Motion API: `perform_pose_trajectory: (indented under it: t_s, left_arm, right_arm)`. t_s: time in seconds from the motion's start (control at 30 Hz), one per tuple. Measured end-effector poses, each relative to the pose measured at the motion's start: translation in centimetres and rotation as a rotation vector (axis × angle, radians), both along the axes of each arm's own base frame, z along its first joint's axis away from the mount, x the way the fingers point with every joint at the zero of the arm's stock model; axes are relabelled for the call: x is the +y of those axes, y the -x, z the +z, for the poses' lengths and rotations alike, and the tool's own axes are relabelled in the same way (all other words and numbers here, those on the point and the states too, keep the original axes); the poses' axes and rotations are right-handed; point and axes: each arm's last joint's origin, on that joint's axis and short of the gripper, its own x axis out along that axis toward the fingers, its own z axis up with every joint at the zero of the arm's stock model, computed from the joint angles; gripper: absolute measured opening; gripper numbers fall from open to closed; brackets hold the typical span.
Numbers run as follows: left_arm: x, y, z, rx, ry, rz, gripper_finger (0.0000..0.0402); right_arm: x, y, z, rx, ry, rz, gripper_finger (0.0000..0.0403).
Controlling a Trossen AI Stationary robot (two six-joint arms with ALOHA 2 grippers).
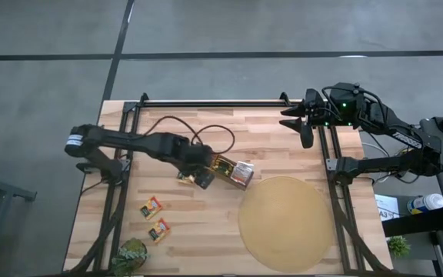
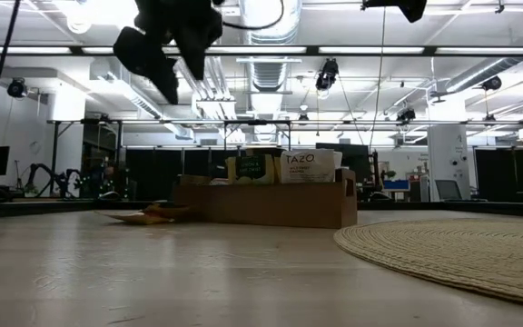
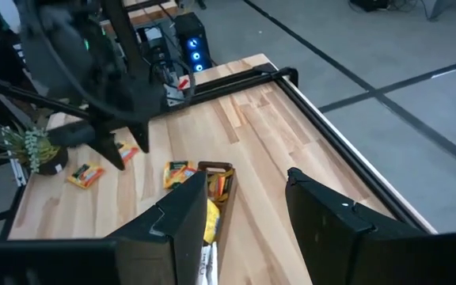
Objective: Pick & Place Tea
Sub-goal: Put the orange tea bag into the left section of the wooden organizer
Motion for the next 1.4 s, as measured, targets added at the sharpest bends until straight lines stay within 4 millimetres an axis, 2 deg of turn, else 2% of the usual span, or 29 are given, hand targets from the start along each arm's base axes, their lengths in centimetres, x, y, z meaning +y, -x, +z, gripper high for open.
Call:
perform_pose_trajectory:
  t_s: [0.2,0.53,0.8,1.03,1.4]
  left_arm:
    - [-0.1,-1.9,-2.2,0.131,-0.017,0.007,0.0254]
    - [-0.5,-4.8,-7.2,0.303,-0.064,0.000,0.0254]
    - [-1.2,-5.2,-10.6,0.462,-0.161,-0.028,0.0254]
    - [-1.0,-5.1,-11.3,0.513,-0.273,-0.063,0.0254]
    - [-1.2,-5.2,-11.9,0.491,-0.284,-0.089,0.0254]
  right_arm:
    - [0.0,0.0,0.0,-0.001,-0.007,-0.009,0.0169]
    - [0.0,-0.1,0.0,-0.006,-0.037,-0.021,0.0169]
    - [0.0,-0.1,0.0,-0.010,-0.057,-0.030,0.0169]
    - [-0.1,-0.1,-0.1,-0.009,-0.061,-0.032,0.0169]
    - [-0.1,-0.1,0.0,-0.013,-0.074,-0.039,0.0169]
